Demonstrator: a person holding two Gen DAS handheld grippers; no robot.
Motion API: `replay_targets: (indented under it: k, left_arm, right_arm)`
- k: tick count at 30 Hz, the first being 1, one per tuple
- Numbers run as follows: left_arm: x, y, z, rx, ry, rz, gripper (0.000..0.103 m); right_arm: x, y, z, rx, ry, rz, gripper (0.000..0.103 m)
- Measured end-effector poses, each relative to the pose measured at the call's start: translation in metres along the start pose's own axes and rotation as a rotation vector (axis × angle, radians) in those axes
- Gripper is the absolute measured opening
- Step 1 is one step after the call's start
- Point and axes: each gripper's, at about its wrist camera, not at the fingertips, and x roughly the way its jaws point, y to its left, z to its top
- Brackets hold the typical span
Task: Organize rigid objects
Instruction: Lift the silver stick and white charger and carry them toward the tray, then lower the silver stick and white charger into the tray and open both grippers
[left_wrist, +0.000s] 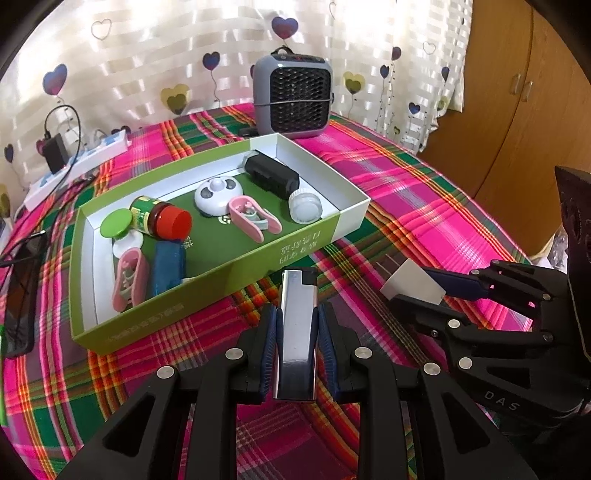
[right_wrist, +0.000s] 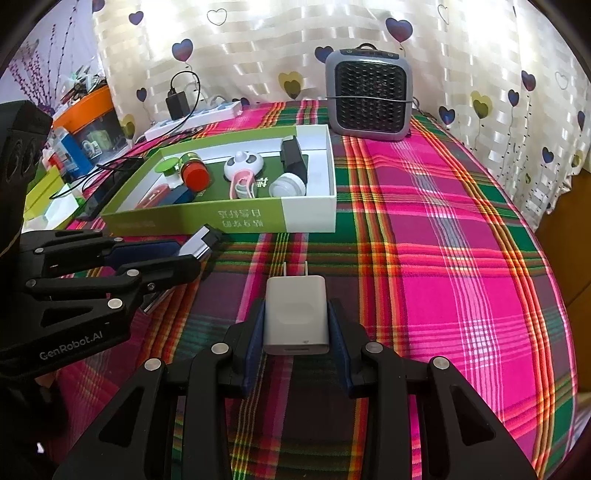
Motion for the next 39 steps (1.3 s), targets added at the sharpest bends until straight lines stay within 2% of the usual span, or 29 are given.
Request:
replay_targets:
  k: [19, 29, 39]
  left_arm:
    - [-0.036, 0.008, 0.003, -0.028, -0.081, 0.018, 0.022]
    - [-0.048, 0.022, 0.012, -0.062, -0.120, 0.050, 0.022]
    - [-0.047, 0.046, 0.023, -0.108, -0.135, 0.078, 0.022]
  right_arm:
    - [-0.023, 0.006, 0.011, 0.004, -0.070, 0.003, 0.035]
    - [-0.034, 0.014, 0.031, -0.023, -0.122, 0.006, 0.035]
    - [-0.026, 0.022, 0.058, -0.051, -0.140, 0.032, 0.035]
